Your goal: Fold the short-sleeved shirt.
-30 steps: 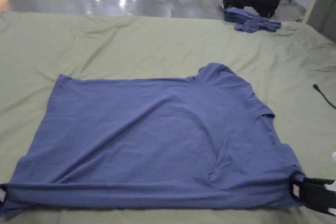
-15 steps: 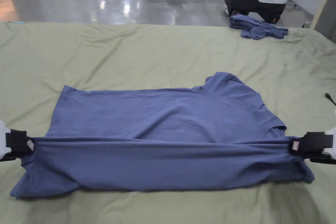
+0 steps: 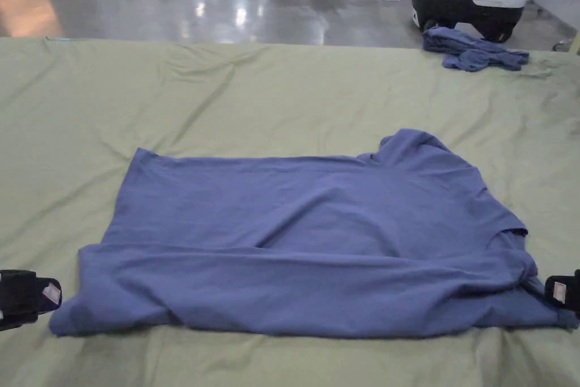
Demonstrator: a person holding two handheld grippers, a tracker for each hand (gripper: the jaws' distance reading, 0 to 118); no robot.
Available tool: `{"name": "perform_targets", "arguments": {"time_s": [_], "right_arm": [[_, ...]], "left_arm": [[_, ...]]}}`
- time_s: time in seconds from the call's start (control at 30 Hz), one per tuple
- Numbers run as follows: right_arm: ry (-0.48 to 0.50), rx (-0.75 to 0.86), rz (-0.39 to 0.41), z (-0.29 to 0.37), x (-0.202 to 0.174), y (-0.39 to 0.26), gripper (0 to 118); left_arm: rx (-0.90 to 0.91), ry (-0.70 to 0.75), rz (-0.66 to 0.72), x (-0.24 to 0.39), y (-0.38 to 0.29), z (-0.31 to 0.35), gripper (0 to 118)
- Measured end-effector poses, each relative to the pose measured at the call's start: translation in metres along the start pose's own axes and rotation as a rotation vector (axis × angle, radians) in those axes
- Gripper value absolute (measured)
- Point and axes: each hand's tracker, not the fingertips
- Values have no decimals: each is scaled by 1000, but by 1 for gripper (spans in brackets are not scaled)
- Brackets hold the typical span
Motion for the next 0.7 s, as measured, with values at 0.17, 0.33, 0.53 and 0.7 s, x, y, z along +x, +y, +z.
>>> {"name": "perform_targets", "arguments": {"time_s": [0.17,0.33,0.53,0.7], "right_arm": [[58,-17,-12,-6,-8,-24,9],[29,-64,-33,-23,-9,-31,9],[-1,-58,-5,-18,-10,-30,9],[-155,-72,75,-42,2,-13,95]], "left_arm": [[-9,-1,27,-1,-19,-10,3],[-21,-55,131,-8,-1,-51,101],[-52,166,-66,18,-7,-74,95],[-65,148,-94,17,-2,-64,27]]}}
